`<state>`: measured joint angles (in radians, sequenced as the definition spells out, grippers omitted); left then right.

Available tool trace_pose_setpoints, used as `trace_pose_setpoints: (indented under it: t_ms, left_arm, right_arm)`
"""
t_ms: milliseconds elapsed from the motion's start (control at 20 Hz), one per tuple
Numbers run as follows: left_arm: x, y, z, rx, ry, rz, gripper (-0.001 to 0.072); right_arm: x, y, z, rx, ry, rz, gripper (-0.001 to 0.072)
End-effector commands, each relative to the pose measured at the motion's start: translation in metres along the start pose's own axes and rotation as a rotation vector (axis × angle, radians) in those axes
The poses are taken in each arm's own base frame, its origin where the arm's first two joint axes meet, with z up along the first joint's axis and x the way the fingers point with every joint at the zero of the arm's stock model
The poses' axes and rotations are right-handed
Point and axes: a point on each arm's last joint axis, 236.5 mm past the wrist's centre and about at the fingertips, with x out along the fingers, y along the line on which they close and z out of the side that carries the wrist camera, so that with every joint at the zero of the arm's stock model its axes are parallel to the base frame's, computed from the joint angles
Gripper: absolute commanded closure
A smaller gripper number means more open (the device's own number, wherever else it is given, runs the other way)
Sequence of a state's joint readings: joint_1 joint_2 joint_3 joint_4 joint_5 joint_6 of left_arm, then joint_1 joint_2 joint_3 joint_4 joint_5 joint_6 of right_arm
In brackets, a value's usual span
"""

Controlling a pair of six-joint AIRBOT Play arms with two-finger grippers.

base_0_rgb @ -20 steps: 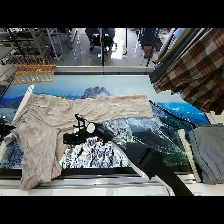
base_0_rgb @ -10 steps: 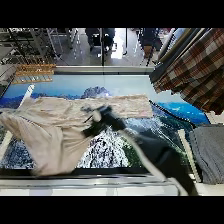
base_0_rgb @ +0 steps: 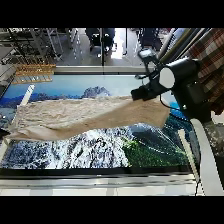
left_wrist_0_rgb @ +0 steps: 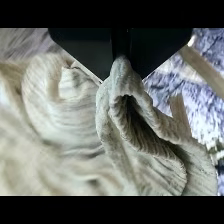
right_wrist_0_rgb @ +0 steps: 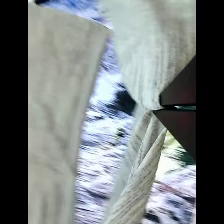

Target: Fold the clothes and pants, and hang the long-sleeved shirts on hangers.

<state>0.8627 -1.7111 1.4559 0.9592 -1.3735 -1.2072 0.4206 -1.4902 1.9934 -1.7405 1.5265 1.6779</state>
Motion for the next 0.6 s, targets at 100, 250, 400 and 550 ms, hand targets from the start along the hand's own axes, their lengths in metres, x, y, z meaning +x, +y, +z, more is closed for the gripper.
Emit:
trace_pose_setpoints:
  t_ms: [100,250,400,550]
  left_arm:
    - [0.027,-0.006,-0.064,0.115,0.267,0.064,0.0689]
    - [0.024,-0.008,-0.063,0.123,0.260,0.069,0.0689]
    - [0.018,0.005,-0.068,0.116,0.280,0.106,0.0688]
    - [0.016,0.007,-0.068,0.105,0.279,0.106,0.0687]
  right_arm:
    - [0.127,-0.116,0.027,0.209,-0.037,-0.076,0.0336]
    - [0.186,-0.170,-0.043,0.432,0.166,0.128,0.0255]
    - [0.168,-0.171,-0.108,0.543,0.291,0.379,0.0266]
    - [0.144,-0.126,-0.174,0.468,0.370,0.502,0.0291]
